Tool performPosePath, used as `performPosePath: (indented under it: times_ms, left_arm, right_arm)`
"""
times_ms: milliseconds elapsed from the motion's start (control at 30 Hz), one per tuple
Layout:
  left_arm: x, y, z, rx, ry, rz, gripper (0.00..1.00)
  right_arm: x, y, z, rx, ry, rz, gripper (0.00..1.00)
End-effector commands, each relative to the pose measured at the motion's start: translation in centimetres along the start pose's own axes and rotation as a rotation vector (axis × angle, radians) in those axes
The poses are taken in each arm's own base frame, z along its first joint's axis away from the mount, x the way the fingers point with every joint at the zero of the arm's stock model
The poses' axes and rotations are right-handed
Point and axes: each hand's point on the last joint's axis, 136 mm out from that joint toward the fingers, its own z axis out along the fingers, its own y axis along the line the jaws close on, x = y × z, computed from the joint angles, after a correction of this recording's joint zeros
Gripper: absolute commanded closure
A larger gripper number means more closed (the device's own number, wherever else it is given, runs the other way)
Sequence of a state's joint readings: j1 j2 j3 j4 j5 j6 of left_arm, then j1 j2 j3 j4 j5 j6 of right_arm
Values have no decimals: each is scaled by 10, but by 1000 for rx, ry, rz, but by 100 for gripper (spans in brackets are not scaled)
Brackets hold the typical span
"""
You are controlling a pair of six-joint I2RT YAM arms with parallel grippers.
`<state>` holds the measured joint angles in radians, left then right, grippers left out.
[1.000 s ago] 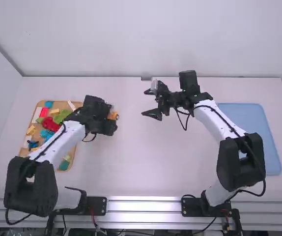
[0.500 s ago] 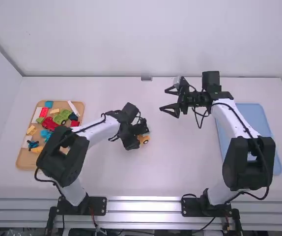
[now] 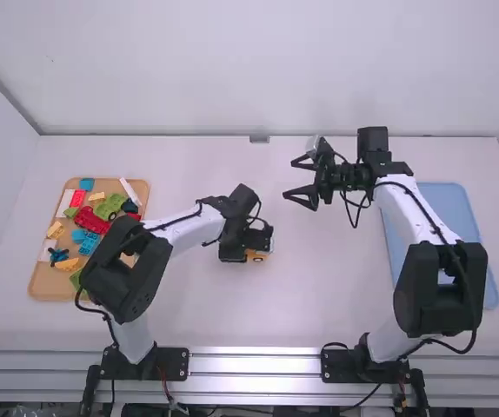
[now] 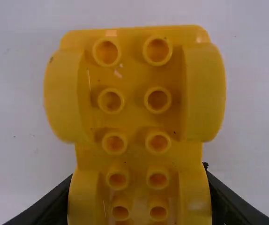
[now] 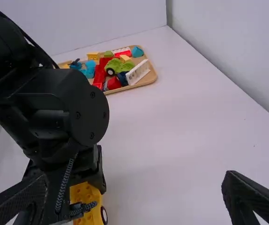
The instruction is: Assemble lego blocks to make yellow taxi
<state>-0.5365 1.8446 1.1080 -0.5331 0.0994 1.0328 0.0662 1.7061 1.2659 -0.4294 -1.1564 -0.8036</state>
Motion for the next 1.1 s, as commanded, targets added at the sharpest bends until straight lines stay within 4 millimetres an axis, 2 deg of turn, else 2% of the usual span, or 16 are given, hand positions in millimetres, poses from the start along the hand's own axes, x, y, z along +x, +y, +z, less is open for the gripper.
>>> performPosePath:
  times_ms: [0,167,267,333,367,400,433,467,567,667,733,767,867,900,1033,1067]
  left_arm:
    - [4,-3,4,16,5,22,46]
    - [4,-8,13,6,-12,29,47]
    - [4,-7,16,-5,-20,31,43]
    - [5,-9,17,-1,-19,29,36]
    - [5,-9,17,3,-16,28,26]
    - [5,-10,17,4,-16,28,25]
    - [5,-9,17,3,-16,29,18]
    - [5,-9,17,2,-16,29,1]
    - [5,-8,17,-2,-18,25,1]
    - [3,2,13,-43,-27,-50,1]
    - [2,14,-1,-89,-40,-141,1]
    - [2,15,-2,-92,-41,-143,1]
    - [3,21,-25,-116,-73,-176,1]
    - [7,22,-38,-128,-81,-190,1]
    - [19,26,-63,-161,-98,-253,1]
    - [28,33,-77,-195,-111,-330,1]
  right_arm:
    - [-22,2,-6,9,-23,-61,1]
    - [-22,5,-3,-3,-23,-61,1]
    - [-22,7,1,-8,-16,-66,1]
    - [-21,8,4,-7,-3,-73,2]
    - [-20,9,7,-6,5,-75,1]
    - [-20,8,7,-5,7,-77,1]
    - [-20,9,9,-5,12,-80,1]
    - [-20,10,11,-7,16,-82,1]
    - [-21,12,13,-15,15,-81,1]
    - [-23,14,16,-23,11,-96,1]
    - [-26,14,17,-26,1,-111,1]
    - [-26,14,17,-25,1,-111,1]
    - [-28,13,16,-24,-6,-118,3]
    - [-29,15,16,-38,-18,-115,1]
    - [-34,23,16,-75,-48,-113,1]
    - [-35,27,19,-91,-53,-119,2]
